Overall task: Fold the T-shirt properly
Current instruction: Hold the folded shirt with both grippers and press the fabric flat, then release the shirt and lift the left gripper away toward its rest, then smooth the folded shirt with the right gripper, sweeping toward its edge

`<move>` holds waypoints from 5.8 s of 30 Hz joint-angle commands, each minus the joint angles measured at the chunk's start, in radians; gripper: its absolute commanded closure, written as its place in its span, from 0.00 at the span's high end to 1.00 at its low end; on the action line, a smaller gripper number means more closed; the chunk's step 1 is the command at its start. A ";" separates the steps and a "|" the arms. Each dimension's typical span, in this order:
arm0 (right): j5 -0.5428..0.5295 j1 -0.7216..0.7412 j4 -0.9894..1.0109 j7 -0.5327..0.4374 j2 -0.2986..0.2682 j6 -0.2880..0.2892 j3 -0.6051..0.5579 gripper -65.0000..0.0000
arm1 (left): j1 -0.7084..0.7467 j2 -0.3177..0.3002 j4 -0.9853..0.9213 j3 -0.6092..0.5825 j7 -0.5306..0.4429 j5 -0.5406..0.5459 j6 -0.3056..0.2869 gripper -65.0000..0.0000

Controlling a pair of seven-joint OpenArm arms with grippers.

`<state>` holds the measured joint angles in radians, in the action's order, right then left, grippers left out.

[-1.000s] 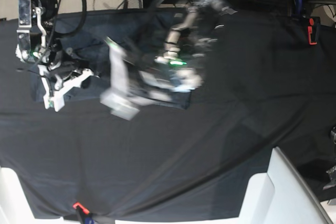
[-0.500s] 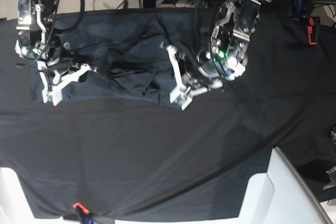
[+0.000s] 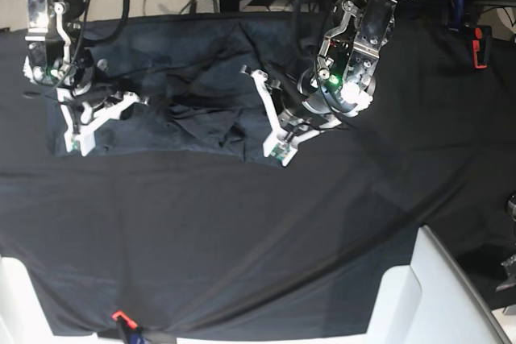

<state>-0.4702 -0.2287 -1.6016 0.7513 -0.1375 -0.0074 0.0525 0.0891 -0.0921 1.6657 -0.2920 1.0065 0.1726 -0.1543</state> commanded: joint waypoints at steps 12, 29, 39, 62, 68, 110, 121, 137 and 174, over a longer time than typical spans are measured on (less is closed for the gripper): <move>-0.006 0.012 -0.016 -0.017 -0.007 0.004 0.004 0.22 | -0.012 0.002 -0.085 -0.005 -0.073 0.009 0.011 0.00; -0.006 0.012 -0.016 -0.017 -0.007 0.004 0.004 0.22 | -0.024 0.010 -0.089 -0.286 -0.070 0.020 0.005 0.00; -0.006 0.012 -0.016 -0.017 -0.007 0.004 0.004 0.22 | -0.025 0.013 -0.085 -0.447 -0.071 0.020 0.003 0.00; -0.006 0.013 -0.015 -0.016 -0.007 0.004 0.004 0.22 | 0.030 -0.093 0.098 -0.252 0.050 0.009 0.164 0.00; -0.006 0.016 -0.015 -0.016 -0.007 0.004 0.004 0.22 | 0.019 -0.062 0.001 -0.276 0.045 0.017 0.161 0.00; -0.003 0.018 -0.018 -0.011 -0.007 0.004 -0.009 0.22 | -0.122 0.068 -0.017 -0.504 0.004 0.020 0.160 0.00; 0.001 0.088 -0.204 0.118 -0.049 -0.004 -0.418 0.00 | 0.188 -0.165 0.236 0.190 -0.010 0.020 0.158 0.00; 0.000 0.311 0.191 0.035 0.132 -0.138 -0.790 0.00 | 0.427 -0.159 0.232 0.770 -0.134 0.017 -0.115 0.00; 0.000 0.366 0.221 -0.003 -0.178 -0.138 -0.590 0.00 | 0.447 -0.160 0.011 0.764 -0.246 0.009 -0.115 0.00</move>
<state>-0.4706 0.1192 -1.3605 0.7589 -0.3103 -0.1425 -0.5438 0.5323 -0.2382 1.6623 0.4679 0.7708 0.1837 -0.2703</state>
